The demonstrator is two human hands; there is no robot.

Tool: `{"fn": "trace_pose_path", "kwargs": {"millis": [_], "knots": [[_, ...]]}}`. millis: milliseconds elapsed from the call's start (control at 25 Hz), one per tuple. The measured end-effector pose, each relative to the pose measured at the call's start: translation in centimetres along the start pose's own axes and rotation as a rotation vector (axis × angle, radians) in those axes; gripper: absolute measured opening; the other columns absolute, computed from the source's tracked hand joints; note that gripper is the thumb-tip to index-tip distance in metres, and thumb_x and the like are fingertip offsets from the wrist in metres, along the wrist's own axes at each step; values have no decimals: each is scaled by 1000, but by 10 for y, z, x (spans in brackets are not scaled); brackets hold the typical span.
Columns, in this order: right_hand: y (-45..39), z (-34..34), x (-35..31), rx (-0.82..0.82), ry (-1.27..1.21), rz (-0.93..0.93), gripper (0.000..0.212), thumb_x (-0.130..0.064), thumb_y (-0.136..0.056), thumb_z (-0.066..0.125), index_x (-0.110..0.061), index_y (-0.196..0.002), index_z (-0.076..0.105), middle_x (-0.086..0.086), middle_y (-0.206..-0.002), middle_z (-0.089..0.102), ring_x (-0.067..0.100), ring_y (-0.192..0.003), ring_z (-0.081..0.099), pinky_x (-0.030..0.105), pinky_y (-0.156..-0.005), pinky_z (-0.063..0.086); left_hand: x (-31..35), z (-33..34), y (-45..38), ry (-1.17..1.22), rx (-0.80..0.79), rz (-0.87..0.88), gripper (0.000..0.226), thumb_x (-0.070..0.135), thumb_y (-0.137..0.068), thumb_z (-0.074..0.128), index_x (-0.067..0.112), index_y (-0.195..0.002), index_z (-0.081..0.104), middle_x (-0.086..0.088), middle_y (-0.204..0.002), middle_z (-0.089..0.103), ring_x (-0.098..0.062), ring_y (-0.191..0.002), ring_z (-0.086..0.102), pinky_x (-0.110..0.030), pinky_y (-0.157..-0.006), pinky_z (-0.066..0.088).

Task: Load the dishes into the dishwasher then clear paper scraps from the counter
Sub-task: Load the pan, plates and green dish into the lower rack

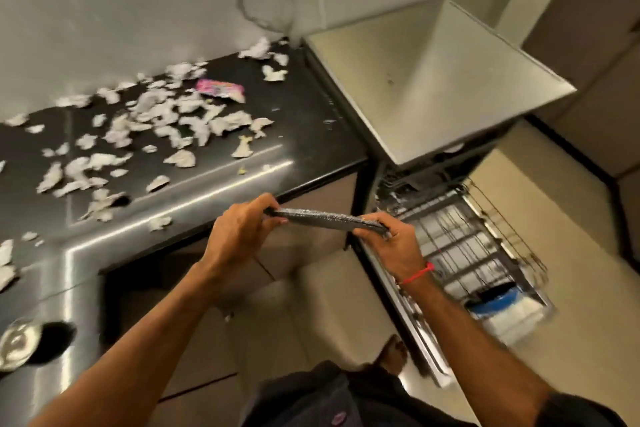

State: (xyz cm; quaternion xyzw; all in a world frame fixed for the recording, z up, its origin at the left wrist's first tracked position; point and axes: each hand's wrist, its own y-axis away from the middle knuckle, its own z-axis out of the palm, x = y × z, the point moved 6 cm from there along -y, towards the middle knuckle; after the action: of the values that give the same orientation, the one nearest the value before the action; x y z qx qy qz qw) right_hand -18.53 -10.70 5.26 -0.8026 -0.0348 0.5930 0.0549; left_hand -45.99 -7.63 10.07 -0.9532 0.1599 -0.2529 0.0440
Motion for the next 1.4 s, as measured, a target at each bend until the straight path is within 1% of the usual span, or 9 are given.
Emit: {"fn": "trace_pose_path", "kwargs": {"millis": [120,240,480,560,680,840,1000,1240,1400], "knots": [[14,-68,52,-27,101,22,16,-6,-87,71,-11,-102,74,-4,-97,74,4,-89,69,18,-83,50,57,67,-34,14,-129,162,26,51,-95,50,26,-98,59,10,-76,61,-21,-67,62,-40,-54,50],[32,-119,102,-34,171,85,22,-14,-89,67,-15,-111,72,-14,-107,70,-13,-98,62,12,-87,48,97,134,-58,6,-287,180,12,40,-97,54,28,-99,53,6,-84,65,-23,-72,64,-41,-56,52],[44,-169,195,1,248,207,28,-14,-95,58,-15,-122,67,-13,-120,62,-1,-108,59,12,-98,43,138,260,-122,83,-476,106,27,1,-91,59,24,-105,64,3,-103,68,-21,-94,65,-41,-81,55],[46,-166,235,50,242,232,30,-15,-97,51,-13,-122,67,-9,-125,62,2,-121,53,24,-110,39,138,308,-141,93,-513,124,35,-10,-87,55,13,-106,72,-5,-111,71,-26,-104,68,-35,-96,52],[50,-153,318,141,281,335,40,-2,-92,46,-14,-124,66,-2,-130,63,11,-130,50,39,-117,30,126,395,-164,93,-628,159,43,-22,-83,48,-1,-109,75,-18,-123,68,-29,-117,63,-7,-107,32],[46,-113,427,178,295,612,62,8,-83,37,-24,-132,60,9,-137,57,31,-136,43,45,-117,29,81,501,-186,25,-662,139,44,-20,-85,45,0,-114,73,-18,-128,65,-32,-121,60,-23,-112,36],[31,-71,507,130,214,708,67,12,-84,47,-27,-138,53,14,-141,52,36,-136,41,49,-114,34,44,574,-211,-65,-659,159,44,-18,-84,45,-2,-114,72,-19,-128,65,-31,-121,60,-13,-106,29],[-6,-52,561,92,265,774,45,-15,-101,44,-34,-142,47,5,-150,43,30,-142,32,42,-116,30,3,629,-238,-221,-708,140,49,-16,-86,44,3,-124,69,-16,-137,61,-30,-130,53,-20,-111,30],[-10,-55,573,98,232,785,45,-12,-99,47,-27,-142,48,9,-147,46,28,-138,38,37,-116,31,-11,658,-255,-288,-772,101,52,-7,-87,44,20,-122,71,-11,-136,62,-30,-125,57,-31,-113,40]]}}
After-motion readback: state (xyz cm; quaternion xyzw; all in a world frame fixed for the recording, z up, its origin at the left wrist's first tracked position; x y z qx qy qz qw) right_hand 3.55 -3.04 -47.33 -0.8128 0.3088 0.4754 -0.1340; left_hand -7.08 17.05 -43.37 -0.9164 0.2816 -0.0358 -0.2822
